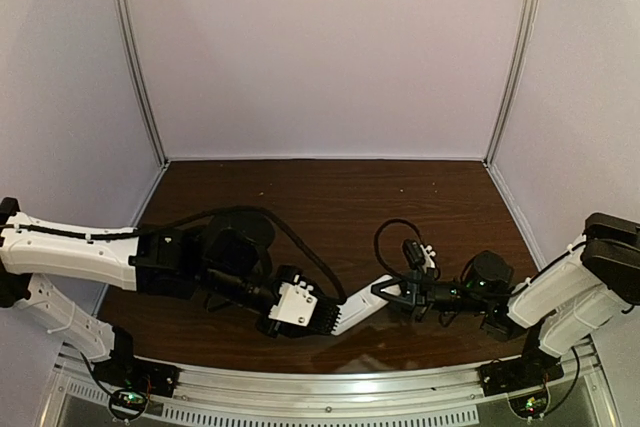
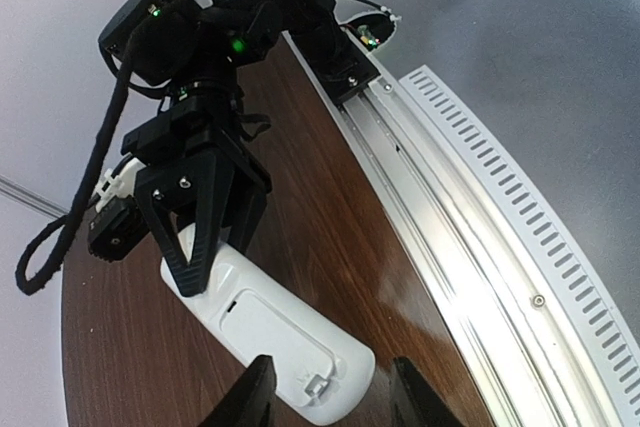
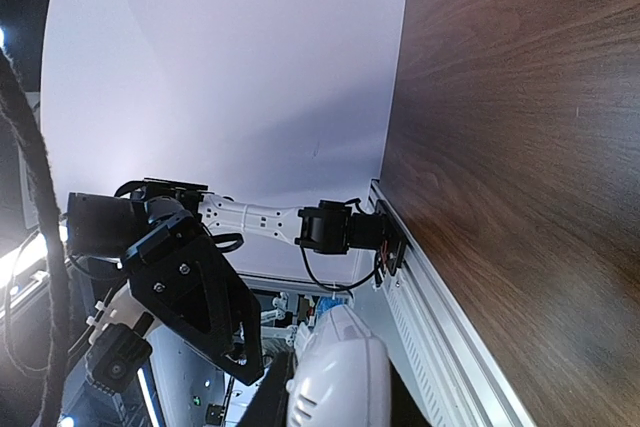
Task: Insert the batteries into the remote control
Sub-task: Press the battery cover on the remote control.
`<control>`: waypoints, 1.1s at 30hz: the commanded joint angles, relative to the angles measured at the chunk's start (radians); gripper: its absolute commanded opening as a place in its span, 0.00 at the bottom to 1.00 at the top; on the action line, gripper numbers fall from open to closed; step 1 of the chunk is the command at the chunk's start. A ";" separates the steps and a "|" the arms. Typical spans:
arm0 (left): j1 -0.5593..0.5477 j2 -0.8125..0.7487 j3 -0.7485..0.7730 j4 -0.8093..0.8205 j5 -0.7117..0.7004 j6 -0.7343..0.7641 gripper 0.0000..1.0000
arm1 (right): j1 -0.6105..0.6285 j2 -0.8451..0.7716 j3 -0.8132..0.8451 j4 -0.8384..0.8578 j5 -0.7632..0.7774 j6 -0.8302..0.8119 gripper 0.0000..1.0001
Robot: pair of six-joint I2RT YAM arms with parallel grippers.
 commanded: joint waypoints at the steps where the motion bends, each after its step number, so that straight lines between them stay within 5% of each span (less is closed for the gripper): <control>1: -0.005 0.021 0.031 0.006 -0.023 0.039 0.38 | 0.009 0.019 0.026 0.155 -0.024 0.011 0.00; 33: -0.004 0.098 0.017 0.000 -0.023 0.062 0.25 | 0.033 0.065 0.062 0.219 -0.054 0.024 0.00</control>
